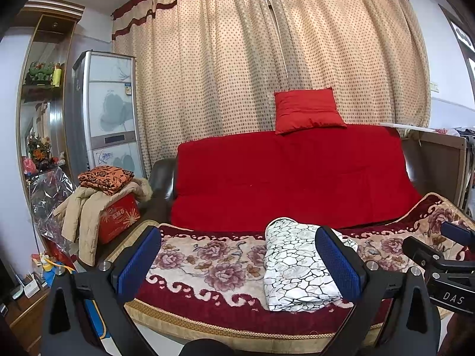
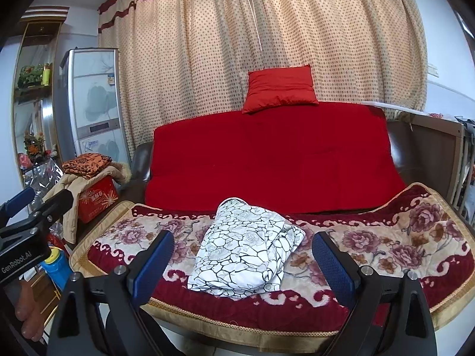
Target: Fold large clothes
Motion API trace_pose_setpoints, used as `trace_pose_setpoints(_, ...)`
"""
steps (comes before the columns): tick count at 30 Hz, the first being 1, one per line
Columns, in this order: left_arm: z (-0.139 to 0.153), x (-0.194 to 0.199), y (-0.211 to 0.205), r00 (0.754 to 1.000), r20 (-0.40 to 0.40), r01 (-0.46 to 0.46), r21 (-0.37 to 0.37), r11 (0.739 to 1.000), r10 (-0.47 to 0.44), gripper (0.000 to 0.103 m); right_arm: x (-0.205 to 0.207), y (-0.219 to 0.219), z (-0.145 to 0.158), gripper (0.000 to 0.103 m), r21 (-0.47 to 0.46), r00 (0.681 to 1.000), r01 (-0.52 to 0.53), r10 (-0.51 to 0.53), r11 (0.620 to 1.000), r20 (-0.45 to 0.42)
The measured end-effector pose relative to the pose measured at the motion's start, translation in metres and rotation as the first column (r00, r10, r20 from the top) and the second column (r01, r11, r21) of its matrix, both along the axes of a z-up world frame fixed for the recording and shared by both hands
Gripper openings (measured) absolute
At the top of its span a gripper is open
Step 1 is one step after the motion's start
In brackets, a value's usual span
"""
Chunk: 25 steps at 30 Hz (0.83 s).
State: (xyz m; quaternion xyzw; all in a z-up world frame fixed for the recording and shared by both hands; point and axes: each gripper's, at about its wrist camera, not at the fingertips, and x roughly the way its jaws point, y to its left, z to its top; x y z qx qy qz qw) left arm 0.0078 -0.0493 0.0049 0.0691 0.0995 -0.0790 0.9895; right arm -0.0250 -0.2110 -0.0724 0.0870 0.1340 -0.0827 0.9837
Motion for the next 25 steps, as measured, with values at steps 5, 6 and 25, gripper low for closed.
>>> trace_pose_setpoints(5,-0.001,0.002,0.002,1.0,-0.004,-0.004,-0.001,1.0,0.004,0.103,0.003,0.001,-0.001,0.096,-0.002,1.0,-0.006,0.006,1.0,-0.008)
trace_pose_setpoints(6,-0.001,0.002,0.002,1.0,-0.006,-0.003,-0.001,1.0,0.003,0.103,0.004,0.002,-0.001,0.096,-0.003,1.0,-0.008,0.008,1.0,-0.011)
trace_pose_setpoints(25,-0.011,0.013,-0.002,0.999,-0.037,0.018,-0.002,1.0,-0.018,0.103,0.017,0.005,-0.01,0.096,-0.006,0.998,-0.028,0.028,1.0,-0.047)
